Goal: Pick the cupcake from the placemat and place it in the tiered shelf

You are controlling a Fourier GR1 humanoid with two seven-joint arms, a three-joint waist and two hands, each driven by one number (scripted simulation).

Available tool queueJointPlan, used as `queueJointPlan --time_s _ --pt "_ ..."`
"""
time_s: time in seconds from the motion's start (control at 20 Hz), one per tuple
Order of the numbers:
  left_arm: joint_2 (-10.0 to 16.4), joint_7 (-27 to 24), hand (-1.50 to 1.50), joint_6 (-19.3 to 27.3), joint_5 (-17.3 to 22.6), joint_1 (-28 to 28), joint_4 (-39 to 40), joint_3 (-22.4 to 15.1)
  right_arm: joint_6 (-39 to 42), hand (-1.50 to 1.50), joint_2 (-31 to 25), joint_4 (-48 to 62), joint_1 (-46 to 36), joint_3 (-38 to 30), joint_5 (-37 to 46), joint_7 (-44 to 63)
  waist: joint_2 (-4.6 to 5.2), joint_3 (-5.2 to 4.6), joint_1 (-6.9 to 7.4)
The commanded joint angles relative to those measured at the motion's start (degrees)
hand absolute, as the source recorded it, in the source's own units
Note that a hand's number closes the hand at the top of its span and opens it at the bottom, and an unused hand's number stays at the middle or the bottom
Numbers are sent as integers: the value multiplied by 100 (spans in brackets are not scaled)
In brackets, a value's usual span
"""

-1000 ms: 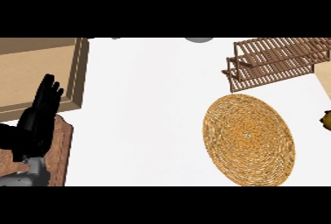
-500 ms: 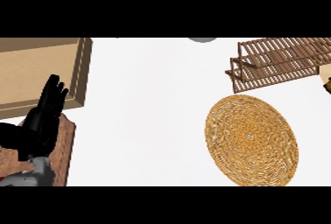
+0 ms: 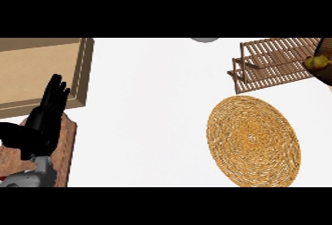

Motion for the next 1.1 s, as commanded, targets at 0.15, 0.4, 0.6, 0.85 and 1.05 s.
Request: queueJointPlan --time_s 0.15,0.4,0.6,0.85,1.05 --pt "-1 -69 0 -103 -74 -51 91 44 -916 150 -152 1882 -839 -17 105 -844 6 1 11" --pt "21 -59 0 -186 3 -28 1 131 -1458 150 -231 3197 -1534 158 368 -1486 27 3 79" --pt "-23 -387 0 -248 -34 -3 280 118 -1852 150 -82 3751 -1852 -123 214 -1338 54 5 125" --pt "25 -4 0 -280 28 -99 9 161 -1304 -150 -423 4578 -2321 -106 120 -1394 50 6 129" --pt "-341 -174 0 -1 -263 -3 12 -137 -1280 -150 -544 4957 -2160 -117 107 -1968 56 8 122"
